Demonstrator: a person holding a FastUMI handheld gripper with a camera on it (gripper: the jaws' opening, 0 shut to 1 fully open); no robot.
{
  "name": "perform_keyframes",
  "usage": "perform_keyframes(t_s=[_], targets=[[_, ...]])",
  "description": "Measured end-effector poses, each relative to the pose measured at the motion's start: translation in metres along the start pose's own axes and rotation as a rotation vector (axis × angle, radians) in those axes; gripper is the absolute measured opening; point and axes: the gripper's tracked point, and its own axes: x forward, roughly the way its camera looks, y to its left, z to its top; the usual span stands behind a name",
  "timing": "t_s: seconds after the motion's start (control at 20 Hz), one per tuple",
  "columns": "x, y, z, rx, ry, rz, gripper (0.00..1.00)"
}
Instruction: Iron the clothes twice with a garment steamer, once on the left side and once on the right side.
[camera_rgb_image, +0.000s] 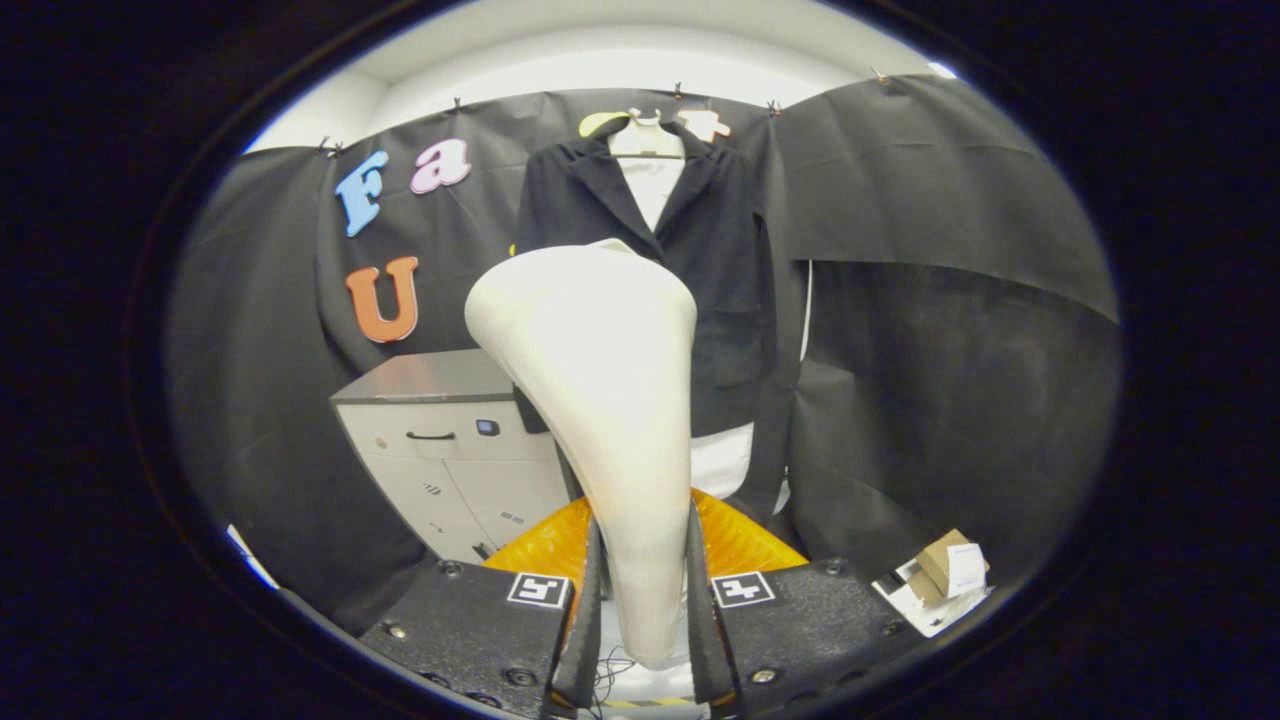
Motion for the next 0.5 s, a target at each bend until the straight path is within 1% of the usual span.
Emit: perform_keyframes(t_s=[0.15, 0.3, 0.5], targets=[[-0.016, 0.017, -0.008, -0.004, 0.002, 0.011, 0.39], [-0.025, 0.026, -0.018, 0.005, 0.033, 0.020, 0.39], [-0.026, 0.031, -0.021, -0.001, 0.037, 0.035, 0.39]])
